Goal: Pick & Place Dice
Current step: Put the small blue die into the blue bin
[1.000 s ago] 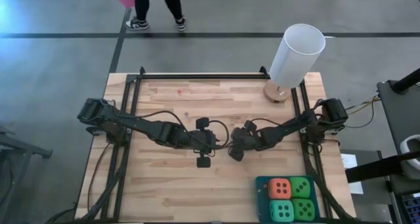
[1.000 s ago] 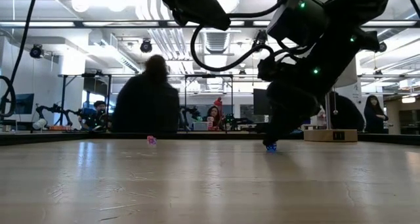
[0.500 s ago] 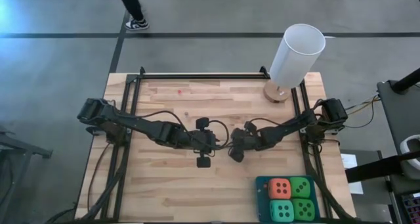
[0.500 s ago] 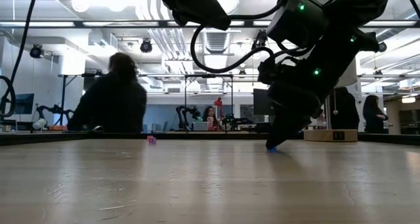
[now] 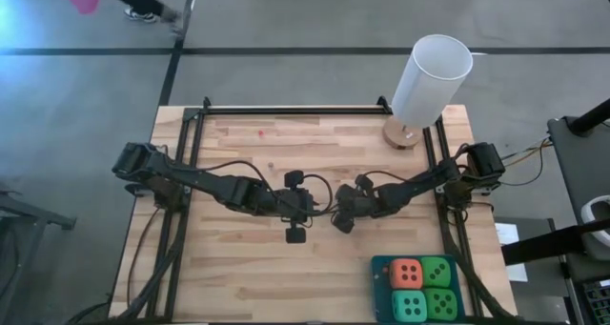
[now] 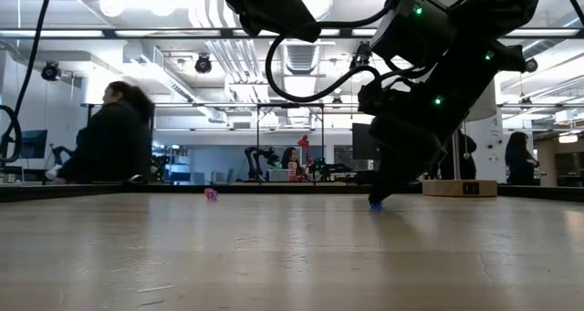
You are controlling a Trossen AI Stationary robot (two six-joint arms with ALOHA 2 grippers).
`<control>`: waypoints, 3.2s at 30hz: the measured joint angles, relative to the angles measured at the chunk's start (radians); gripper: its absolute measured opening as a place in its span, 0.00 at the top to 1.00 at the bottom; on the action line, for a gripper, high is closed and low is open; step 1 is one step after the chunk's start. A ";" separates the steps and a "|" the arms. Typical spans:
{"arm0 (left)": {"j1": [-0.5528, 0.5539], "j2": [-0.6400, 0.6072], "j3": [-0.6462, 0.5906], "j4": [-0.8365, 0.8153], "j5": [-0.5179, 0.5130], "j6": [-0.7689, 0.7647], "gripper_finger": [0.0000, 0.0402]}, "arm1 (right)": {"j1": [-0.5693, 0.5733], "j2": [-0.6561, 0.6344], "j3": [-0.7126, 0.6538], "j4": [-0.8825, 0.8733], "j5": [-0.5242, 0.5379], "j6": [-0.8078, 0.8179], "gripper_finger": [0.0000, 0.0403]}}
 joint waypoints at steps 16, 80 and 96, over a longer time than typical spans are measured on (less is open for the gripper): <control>0.000 0.000 0.000 0.001 0.000 -0.002 0.81 | 0.001 -0.023 -0.001 0.000 0.013 -0.071 0.86; 0.003 0.000 0.000 0.016 0.000 0.000 0.80 | 0.507 -0.319 -0.012 -0.229 -0.459 -0.350 0.81; 0.003 0.000 0.000 0.023 0.000 0.000 0.80 | 0.495 -0.322 -0.012 -0.248 -0.452 -0.360 0.65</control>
